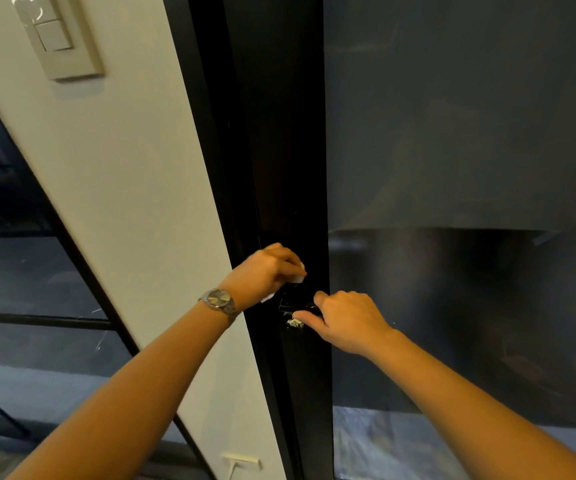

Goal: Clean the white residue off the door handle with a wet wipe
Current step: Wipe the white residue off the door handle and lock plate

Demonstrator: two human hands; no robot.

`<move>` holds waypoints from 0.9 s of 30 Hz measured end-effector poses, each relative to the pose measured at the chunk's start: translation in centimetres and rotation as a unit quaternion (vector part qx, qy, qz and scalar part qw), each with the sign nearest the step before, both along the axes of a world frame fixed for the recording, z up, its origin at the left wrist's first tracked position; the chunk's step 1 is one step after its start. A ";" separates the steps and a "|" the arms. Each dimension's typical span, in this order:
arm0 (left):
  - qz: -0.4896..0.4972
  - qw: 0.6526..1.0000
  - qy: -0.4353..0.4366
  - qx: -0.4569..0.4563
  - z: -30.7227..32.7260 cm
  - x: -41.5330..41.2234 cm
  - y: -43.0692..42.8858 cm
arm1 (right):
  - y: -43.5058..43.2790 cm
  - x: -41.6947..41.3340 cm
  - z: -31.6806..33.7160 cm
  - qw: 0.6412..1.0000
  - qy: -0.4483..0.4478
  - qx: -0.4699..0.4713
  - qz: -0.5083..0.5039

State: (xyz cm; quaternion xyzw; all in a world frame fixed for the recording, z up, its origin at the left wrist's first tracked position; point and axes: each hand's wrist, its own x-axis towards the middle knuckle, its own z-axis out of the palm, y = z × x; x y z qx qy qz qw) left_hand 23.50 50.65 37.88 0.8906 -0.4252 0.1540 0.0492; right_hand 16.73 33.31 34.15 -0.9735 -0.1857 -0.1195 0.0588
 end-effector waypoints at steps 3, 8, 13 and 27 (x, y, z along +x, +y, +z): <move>0.029 0.999 -0.015 -0.032 -0.4 0.2 1.0 | -0.2 0.1 0.1 1.000 0.008 0.023 0.009; -0.024 0.989 -0.063 0.130 0.1 -0.2 -3.8 | 0.2 0.3 0.3 1.000 0.018 0.021 0.004; -0.023 0.980 -0.043 0.193 1.1 0.1 -3.2 | -1.1 -0.5 -0.3 0.999 0.016 0.031 0.013; 0.005 0.980 -0.037 0.198 2.5 0.5 -2.9 | -2.0 -0.6 -0.8 0.999 0.017 0.034 -0.013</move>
